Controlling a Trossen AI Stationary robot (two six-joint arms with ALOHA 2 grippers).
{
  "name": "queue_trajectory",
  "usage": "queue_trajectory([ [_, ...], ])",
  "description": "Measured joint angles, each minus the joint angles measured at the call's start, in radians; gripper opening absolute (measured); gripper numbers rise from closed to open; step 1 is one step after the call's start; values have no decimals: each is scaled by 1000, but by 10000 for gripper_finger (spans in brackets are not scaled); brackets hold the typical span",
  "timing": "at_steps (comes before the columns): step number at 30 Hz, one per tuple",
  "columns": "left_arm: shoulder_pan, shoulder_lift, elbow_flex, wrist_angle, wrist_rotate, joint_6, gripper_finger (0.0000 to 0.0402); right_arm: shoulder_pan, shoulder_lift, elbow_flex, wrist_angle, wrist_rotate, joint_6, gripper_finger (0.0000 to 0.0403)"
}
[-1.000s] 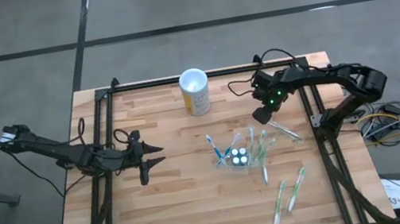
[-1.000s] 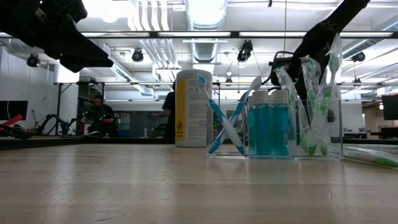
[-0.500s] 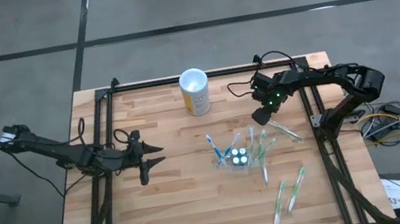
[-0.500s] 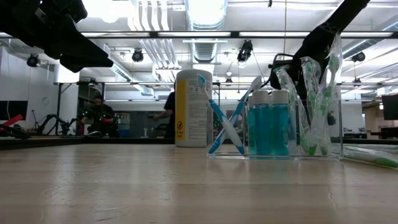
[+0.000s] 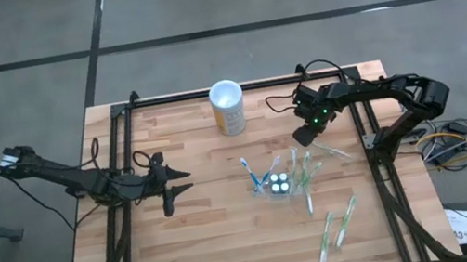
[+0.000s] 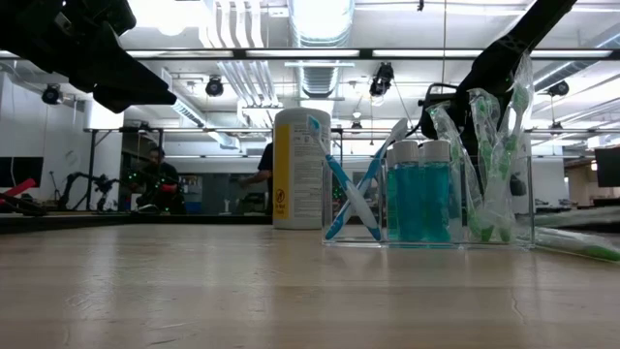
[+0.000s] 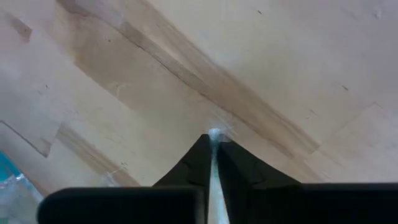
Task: Pick & Place toothbrushing station
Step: Put the green toothbrush into the right section of the transparent organizer
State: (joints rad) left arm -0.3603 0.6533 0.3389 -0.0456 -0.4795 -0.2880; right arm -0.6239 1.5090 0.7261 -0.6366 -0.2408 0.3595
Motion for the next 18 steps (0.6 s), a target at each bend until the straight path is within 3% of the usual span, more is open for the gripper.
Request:
queue_trajectory([
  [18,0,0,0,0,0,0,157,-1,-114,-1,38,35,27,8],
])
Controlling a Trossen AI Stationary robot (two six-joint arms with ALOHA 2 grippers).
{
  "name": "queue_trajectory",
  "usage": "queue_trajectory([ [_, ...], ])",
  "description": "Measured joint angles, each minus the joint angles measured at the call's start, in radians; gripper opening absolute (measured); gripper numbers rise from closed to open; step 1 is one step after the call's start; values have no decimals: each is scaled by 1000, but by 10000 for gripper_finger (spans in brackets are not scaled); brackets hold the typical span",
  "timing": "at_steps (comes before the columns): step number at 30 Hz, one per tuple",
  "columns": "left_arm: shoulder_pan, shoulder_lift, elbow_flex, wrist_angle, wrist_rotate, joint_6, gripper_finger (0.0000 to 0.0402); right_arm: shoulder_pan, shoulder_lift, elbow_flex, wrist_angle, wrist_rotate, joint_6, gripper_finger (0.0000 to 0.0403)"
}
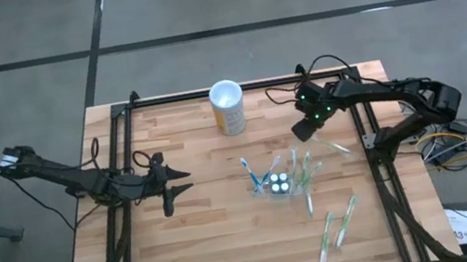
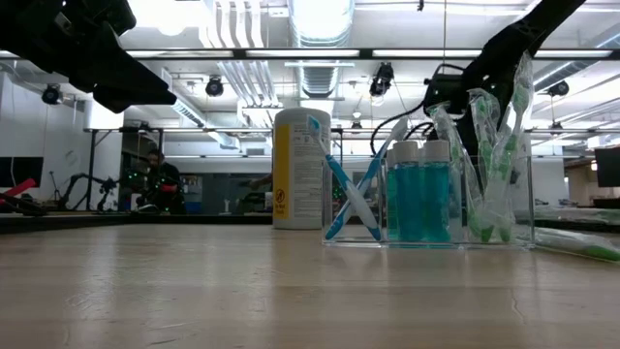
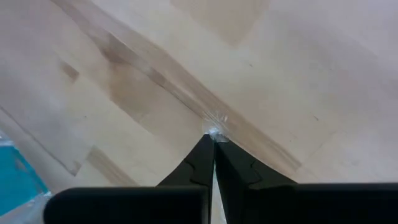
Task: Pick & Place toothbrushing station
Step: Put the green toothbrush into the right section of the transparent organizer
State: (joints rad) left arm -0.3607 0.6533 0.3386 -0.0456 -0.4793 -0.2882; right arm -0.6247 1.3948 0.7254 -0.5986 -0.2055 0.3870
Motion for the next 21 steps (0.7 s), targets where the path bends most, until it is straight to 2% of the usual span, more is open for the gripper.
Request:
queue_trajectory([
  [6,0,0,0,0,0,0,157,1,-114,0,14,5,-1,8],
  [14,0,0,0,0,0,0,157,0,-350,0,34,80,-2,8],
  [21,0,0,0,0,0,0,157,5,-536,0,81,77,0,8],
])
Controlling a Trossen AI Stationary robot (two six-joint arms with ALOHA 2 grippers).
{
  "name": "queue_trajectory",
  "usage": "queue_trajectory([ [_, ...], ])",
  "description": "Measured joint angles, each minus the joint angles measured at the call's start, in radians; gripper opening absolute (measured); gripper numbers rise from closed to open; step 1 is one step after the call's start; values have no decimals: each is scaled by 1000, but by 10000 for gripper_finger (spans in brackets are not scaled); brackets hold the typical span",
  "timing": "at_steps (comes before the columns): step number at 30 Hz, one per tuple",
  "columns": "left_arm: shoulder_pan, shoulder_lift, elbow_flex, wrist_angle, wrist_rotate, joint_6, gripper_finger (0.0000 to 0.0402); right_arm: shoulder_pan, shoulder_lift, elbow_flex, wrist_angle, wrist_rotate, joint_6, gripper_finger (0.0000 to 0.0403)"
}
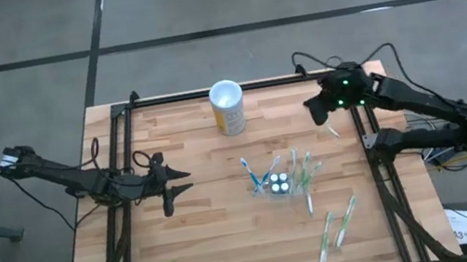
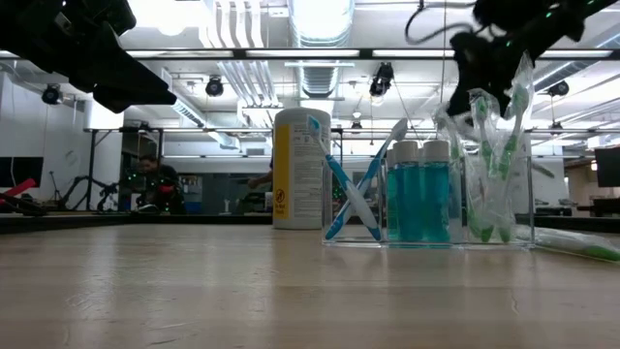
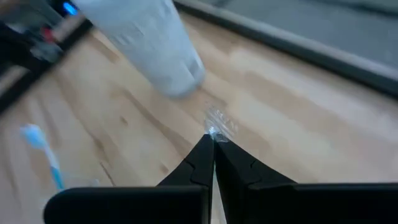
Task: Pick & Place toothbrushing station
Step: Put the green toothbrush into the right section of the transparent organizer
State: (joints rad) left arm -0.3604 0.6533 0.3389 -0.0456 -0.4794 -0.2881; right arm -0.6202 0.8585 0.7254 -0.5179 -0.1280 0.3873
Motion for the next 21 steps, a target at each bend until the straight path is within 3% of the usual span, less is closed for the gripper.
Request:
queue_trajectory([
  [11,0,0,0,0,0,0,157,60,-256,0,185,-86,-25,8],
  [21,0,0,0,0,0,0,157,209,-353,-52,340,-145,-25,8],
])
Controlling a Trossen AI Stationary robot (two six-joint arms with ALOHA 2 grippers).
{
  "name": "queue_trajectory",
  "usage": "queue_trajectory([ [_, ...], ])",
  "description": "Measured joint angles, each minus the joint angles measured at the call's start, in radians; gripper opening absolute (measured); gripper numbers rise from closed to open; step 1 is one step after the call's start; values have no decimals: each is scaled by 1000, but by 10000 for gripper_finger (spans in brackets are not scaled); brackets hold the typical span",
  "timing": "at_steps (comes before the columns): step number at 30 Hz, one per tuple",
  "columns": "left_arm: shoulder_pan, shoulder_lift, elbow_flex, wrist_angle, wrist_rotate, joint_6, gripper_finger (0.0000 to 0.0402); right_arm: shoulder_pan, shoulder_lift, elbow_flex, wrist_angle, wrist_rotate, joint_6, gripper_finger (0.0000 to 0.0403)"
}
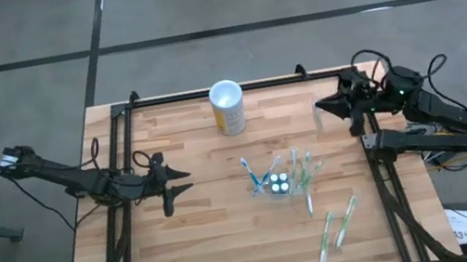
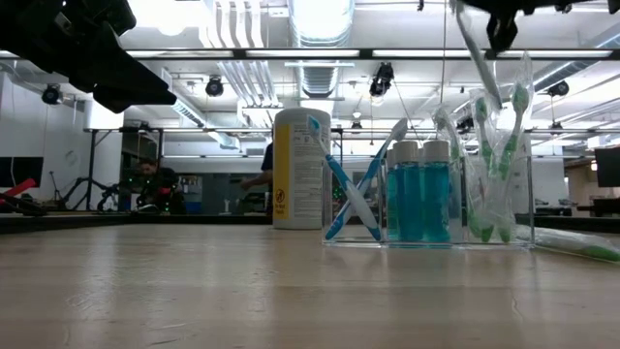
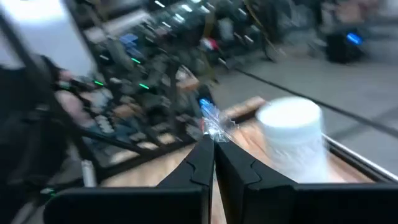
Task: Pick & Place toothbrushing station
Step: Put the green toothbrush into the right section of the transparent organizer
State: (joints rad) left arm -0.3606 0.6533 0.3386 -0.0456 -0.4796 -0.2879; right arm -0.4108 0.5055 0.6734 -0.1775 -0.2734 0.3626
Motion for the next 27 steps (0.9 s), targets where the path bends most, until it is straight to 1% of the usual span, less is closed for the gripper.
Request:
queue_trajectory([
  [7,0,0,0,0,0,0,157,150,-35,-78,251,-35,-26,8],
  [10,0,0,0,0,0,0,157,205,-35,-105,322,-46,-22,8],
  [17,0,0,0,0,0,0,157,325,-34,-144,339,-43,-26,8],
  [27,0,0,0,0,0,0,157,429,-33,-204,340,-56,-43,8],
])
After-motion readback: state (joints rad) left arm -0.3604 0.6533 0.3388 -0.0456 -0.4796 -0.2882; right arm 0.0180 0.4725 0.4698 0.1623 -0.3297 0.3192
